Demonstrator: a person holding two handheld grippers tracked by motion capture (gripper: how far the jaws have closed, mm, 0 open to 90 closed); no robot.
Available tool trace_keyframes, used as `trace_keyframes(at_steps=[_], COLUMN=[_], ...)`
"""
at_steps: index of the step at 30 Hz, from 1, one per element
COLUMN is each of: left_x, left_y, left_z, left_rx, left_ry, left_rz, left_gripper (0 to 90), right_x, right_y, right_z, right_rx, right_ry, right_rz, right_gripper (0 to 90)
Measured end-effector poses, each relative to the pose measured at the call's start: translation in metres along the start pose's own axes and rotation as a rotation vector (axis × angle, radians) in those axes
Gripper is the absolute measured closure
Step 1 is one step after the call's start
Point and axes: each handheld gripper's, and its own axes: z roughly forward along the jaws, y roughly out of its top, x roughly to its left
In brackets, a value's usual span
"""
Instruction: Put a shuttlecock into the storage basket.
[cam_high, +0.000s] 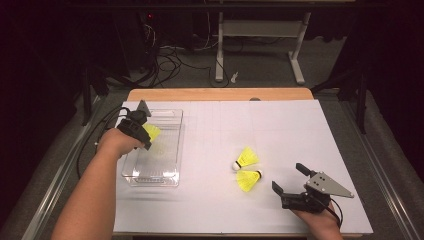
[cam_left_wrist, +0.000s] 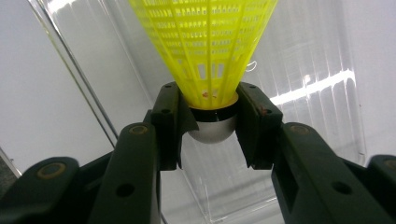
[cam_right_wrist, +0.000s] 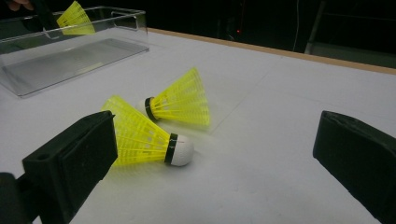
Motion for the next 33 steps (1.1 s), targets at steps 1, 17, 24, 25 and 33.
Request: trace_keyframes(at_steps=[1, 17, 24, 25, 33], left_x=[0.0001, -0.0020, -0.0011, -0.0009, -0.0007], left_y=[0.0003, 0.0051, 0.0045, 0.0044, 0.0059], left_z=[0.0005, 0.0070, 0.0058, 0.0057, 0.0074], left_rx=[0.001, -0.016, -0.032, -0.033, -0.017], left_ry=[0.001, 0.004, 0.006, 0.009, -0.022], left_rz=[-0.005, 0.009, 0.007, 0.006, 0.015], left_gripper=[64.1, 64.0, 63.8, 63.7, 50.8], right_x=[0.0000, 0.0000, -0.0001, 0.0000, 0.0004], right_y=[0.0000, -0.0002, -0.0002, -0.0002, -0.0001], right_z=[0.0000, -0.0005, -0.0006, -0.0005, -0.0013], right_rx=[0.001, 0.001, 0.001, 0.001, -0.003], right_ry=[0.000, 0.000, 0.000, 0.000, 0.003], right_rz=[0.000, 0.002, 0.002, 0.002, 0.000], right_gripper=[0.6, 0.6, 0.6, 0.6, 0.6])
